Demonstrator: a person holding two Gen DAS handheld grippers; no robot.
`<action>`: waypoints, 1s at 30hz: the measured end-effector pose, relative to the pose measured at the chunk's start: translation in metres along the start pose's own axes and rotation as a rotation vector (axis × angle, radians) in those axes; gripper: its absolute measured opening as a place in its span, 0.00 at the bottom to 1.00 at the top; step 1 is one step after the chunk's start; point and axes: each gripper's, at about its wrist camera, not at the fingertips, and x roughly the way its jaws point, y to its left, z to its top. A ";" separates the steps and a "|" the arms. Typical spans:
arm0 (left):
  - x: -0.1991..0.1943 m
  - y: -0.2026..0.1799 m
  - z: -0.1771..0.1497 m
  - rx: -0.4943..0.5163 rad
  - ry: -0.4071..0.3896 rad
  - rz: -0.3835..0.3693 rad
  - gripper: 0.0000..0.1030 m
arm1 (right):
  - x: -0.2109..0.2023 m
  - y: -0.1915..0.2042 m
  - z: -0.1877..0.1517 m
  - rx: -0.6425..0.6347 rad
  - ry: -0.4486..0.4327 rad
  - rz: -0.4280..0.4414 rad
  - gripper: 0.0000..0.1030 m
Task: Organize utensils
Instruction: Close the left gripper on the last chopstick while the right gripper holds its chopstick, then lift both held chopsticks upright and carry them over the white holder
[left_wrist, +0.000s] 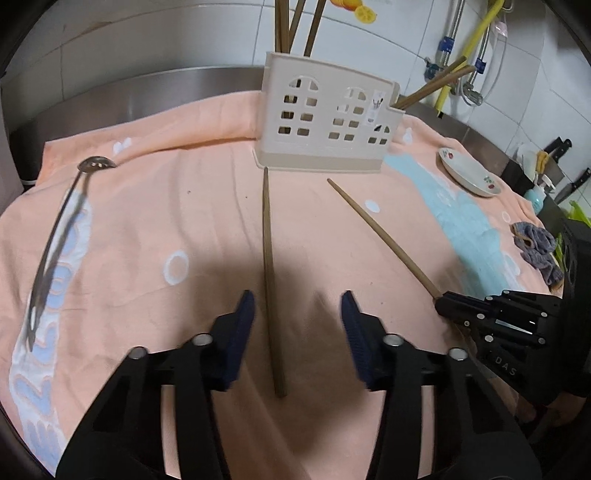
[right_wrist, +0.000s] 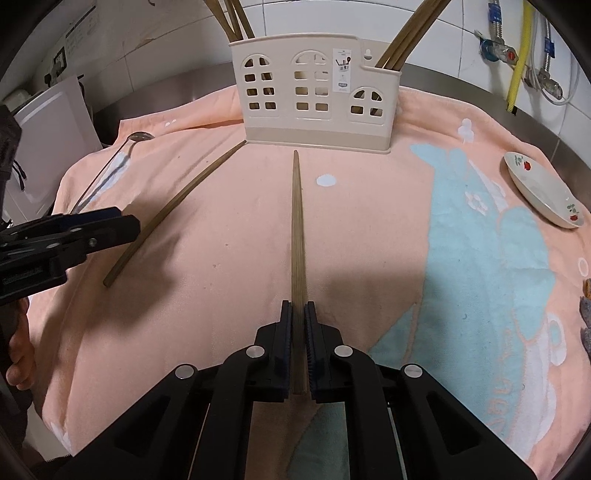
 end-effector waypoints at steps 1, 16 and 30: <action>0.003 0.000 0.000 0.001 0.006 0.000 0.40 | 0.000 0.000 0.000 -0.001 -0.001 0.000 0.07; 0.027 0.010 0.000 -0.025 0.062 0.037 0.22 | 0.000 0.001 -0.002 -0.004 -0.012 0.002 0.07; 0.028 -0.008 0.001 0.038 0.067 0.128 0.08 | -0.002 0.002 -0.002 -0.007 -0.020 0.005 0.07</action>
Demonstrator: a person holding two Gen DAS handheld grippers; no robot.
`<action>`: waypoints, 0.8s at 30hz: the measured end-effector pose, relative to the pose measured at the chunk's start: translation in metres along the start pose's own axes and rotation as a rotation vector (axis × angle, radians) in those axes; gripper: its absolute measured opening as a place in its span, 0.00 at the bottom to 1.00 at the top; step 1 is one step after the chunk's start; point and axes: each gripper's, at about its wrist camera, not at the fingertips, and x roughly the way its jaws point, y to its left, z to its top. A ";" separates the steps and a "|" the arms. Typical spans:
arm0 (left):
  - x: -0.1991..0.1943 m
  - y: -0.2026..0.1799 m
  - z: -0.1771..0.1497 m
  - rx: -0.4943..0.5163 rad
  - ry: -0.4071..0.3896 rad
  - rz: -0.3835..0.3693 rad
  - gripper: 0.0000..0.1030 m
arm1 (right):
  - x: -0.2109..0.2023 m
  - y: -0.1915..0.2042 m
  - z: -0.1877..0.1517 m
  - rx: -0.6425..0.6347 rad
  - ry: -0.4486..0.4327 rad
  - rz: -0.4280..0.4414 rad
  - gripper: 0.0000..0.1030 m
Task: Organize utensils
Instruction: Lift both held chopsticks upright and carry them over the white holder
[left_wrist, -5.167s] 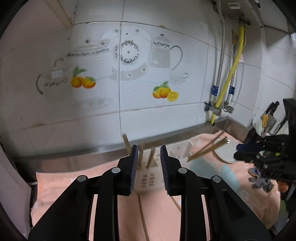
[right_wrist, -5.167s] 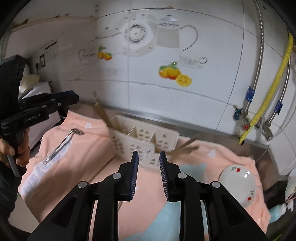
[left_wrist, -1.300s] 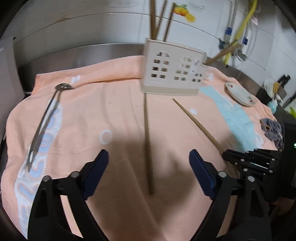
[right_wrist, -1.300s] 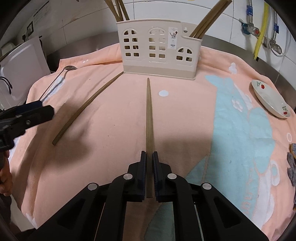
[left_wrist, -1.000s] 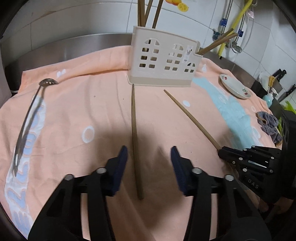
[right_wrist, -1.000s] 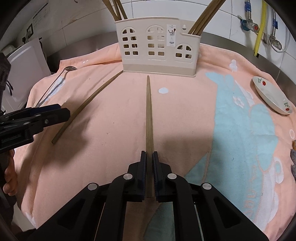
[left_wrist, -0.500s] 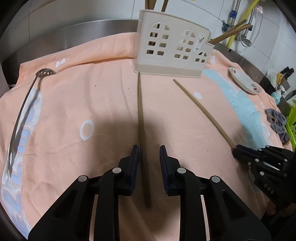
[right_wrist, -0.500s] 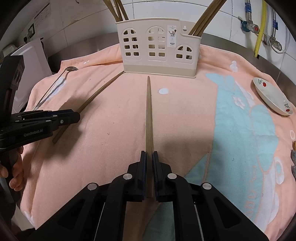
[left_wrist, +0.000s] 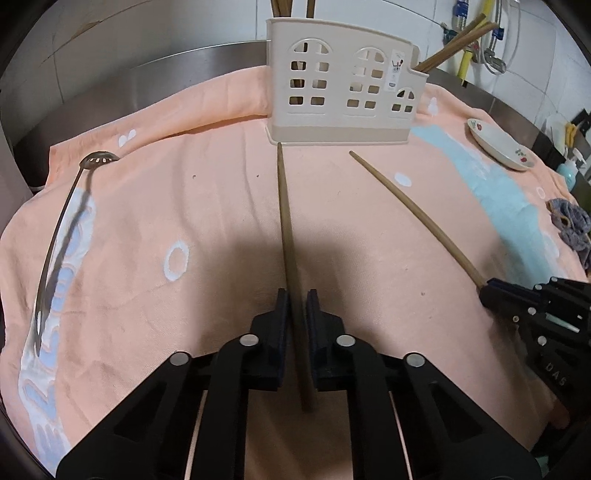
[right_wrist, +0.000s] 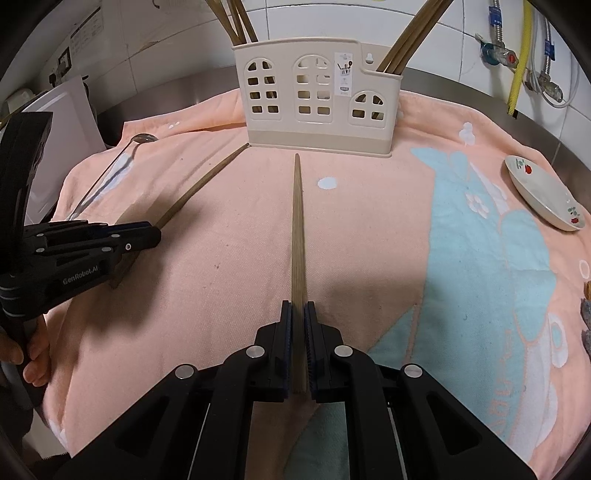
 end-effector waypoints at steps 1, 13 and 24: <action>-0.002 0.000 0.001 0.000 -0.001 -0.005 0.08 | -0.001 0.000 0.000 -0.001 -0.004 -0.001 0.07; -0.048 0.000 0.022 0.027 -0.098 -0.061 0.05 | -0.046 -0.006 0.030 -0.025 -0.126 -0.004 0.07; -0.075 -0.003 0.064 0.066 -0.171 -0.107 0.05 | -0.099 -0.018 0.087 -0.069 -0.246 0.036 0.07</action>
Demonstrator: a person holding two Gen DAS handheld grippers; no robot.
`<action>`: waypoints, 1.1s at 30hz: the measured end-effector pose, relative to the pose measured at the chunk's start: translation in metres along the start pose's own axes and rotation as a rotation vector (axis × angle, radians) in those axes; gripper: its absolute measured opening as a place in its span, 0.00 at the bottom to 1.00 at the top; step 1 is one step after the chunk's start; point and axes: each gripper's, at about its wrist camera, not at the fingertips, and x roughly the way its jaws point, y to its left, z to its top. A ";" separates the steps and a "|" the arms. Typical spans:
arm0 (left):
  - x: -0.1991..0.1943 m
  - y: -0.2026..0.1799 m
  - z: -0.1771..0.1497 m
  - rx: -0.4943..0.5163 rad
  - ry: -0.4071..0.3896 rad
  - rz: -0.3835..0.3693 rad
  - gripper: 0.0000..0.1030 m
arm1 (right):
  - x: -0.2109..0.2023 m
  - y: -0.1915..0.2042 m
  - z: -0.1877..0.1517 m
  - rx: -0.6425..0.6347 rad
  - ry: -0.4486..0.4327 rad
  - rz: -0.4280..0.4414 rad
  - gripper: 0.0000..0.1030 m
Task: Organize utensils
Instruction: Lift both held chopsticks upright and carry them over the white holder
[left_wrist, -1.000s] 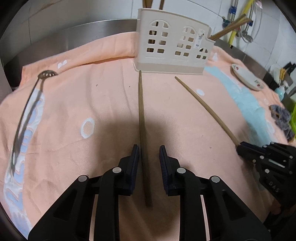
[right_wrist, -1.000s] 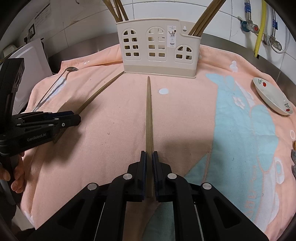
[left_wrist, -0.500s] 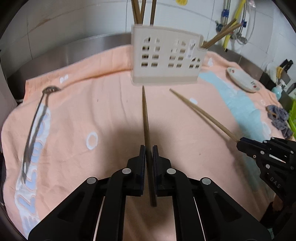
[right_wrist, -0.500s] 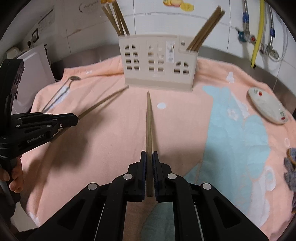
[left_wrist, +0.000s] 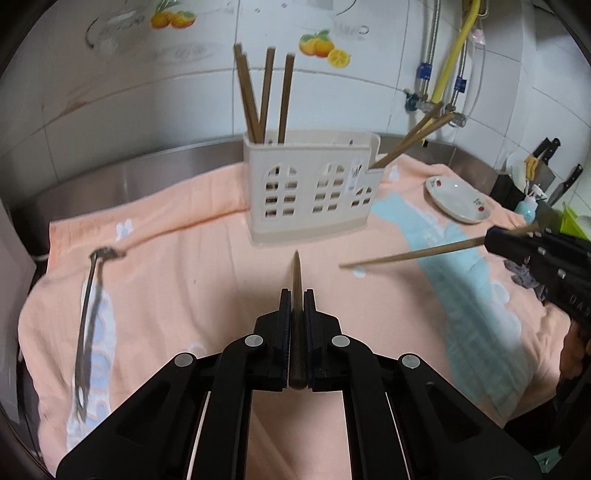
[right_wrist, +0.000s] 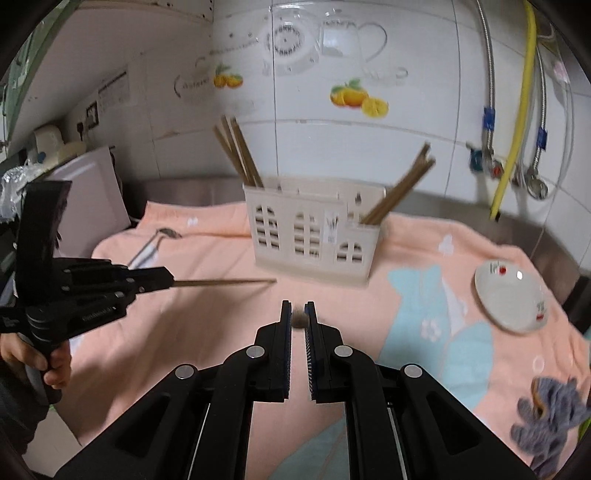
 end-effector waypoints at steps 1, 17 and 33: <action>-0.001 -0.001 0.005 0.005 -0.005 -0.005 0.05 | -0.001 0.000 0.006 -0.005 -0.004 0.004 0.07; -0.019 -0.016 0.067 0.073 -0.078 -0.064 0.05 | -0.011 -0.018 0.092 -0.067 -0.036 0.029 0.07; -0.067 -0.036 0.138 0.150 -0.238 -0.064 0.05 | -0.036 -0.032 0.158 -0.096 -0.099 -0.004 0.07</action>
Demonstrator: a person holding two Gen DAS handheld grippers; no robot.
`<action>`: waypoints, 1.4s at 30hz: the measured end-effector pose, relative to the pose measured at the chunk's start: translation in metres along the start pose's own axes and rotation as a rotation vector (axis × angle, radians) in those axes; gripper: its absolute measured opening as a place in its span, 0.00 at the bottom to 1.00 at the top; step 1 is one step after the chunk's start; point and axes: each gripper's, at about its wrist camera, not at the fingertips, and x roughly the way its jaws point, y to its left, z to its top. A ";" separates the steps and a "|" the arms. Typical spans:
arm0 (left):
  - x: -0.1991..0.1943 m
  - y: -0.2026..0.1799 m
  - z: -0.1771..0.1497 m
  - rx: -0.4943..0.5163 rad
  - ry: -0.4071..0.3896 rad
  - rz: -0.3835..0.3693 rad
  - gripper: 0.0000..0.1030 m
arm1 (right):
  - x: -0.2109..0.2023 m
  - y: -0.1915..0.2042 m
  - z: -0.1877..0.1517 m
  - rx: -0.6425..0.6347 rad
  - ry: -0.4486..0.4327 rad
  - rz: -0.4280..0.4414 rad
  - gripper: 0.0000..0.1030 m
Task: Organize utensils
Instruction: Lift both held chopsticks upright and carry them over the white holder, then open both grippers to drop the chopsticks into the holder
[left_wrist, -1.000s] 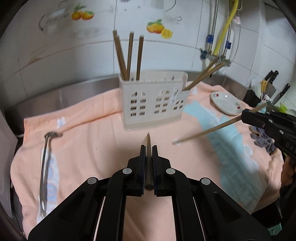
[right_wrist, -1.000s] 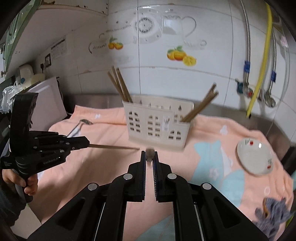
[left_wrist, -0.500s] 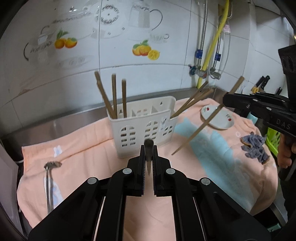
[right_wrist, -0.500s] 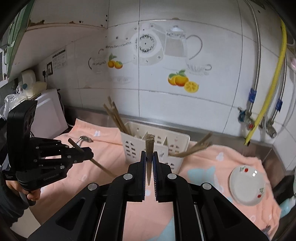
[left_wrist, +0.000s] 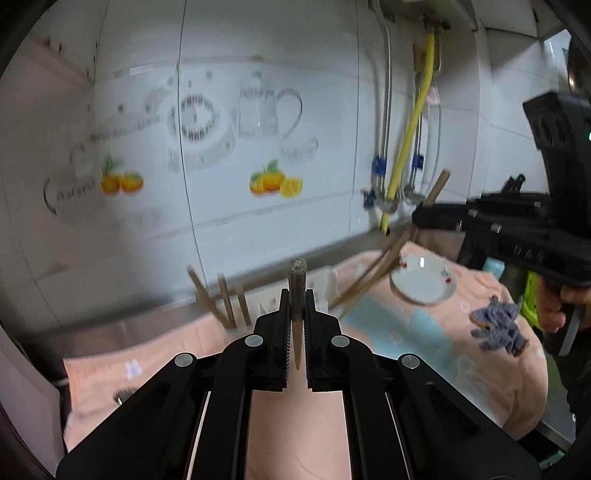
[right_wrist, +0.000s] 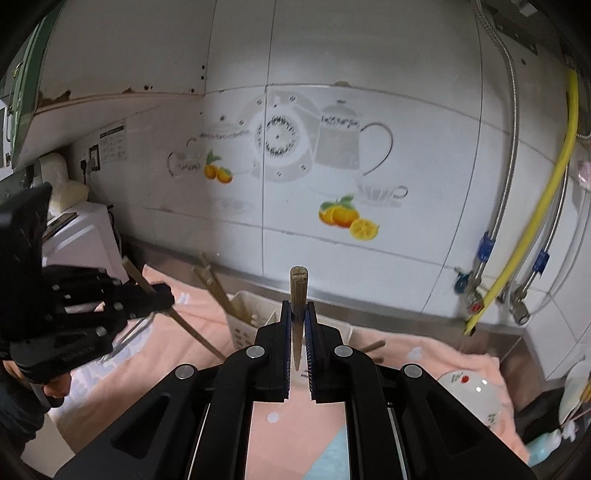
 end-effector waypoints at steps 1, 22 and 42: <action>-0.002 0.001 0.006 0.000 -0.012 0.002 0.05 | 0.000 -0.001 0.003 0.000 -0.004 -0.005 0.07; 0.065 0.045 0.029 -0.079 0.038 0.092 0.05 | 0.074 -0.028 0.007 0.065 0.080 -0.028 0.07; 0.044 0.040 0.008 -0.079 0.007 0.083 0.40 | 0.068 -0.020 -0.024 0.053 0.062 -0.051 0.71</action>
